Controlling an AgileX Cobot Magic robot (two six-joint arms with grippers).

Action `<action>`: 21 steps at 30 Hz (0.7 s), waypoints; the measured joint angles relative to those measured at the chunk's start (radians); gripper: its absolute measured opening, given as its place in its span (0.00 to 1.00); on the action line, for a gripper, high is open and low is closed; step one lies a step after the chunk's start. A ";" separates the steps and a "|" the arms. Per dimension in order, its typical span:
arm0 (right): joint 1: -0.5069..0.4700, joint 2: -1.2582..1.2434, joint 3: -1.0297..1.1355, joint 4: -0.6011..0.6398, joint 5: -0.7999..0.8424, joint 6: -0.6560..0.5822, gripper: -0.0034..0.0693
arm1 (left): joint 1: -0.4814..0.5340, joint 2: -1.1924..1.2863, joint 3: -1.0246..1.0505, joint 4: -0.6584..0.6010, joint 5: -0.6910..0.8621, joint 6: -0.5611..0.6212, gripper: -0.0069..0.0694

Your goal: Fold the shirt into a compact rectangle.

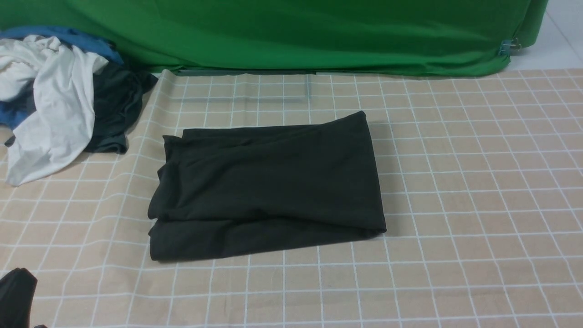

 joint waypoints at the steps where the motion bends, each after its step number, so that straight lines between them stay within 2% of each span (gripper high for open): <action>1: 0.000 0.000 0.000 0.000 0.000 0.000 0.32 | 0.000 0.000 0.000 0.000 0.000 0.000 0.11; 9: 0.000 -0.003 0.000 0.000 0.009 -0.004 0.34 | 0.000 0.000 0.000 0.001 0.000 0.001 0.11; 12: -0.029 -0.020 0.009 0.000 0.050 -0.003 0.35 | 0.000 0.000 0.000 0.001 0.000 0.001 0.11; 14: -0.107 -0.027 0.046 0.000 0.055 -0.004 0.37 | 0.000 0.000 0.000 0.001 -0.002 0.001 0.11; 17: -0.169 -0.028 0.103 0.000 0.059 -0.014 0.37 | 0.000 0.000 0.000 0.001 -0.003 0.001 0.11; 18: -0.221 -0.027 0.164 0.000 0.060 -0.029 0.37 | 0.000 0.000 0.000 0.001 -0.003 0.001 0.11; 21: -0.291 -0.027 0.304 0.000 0.064 -0.034 0.37 | 0.000 0.000 0.000 0.001 -0.005 0.001 0.11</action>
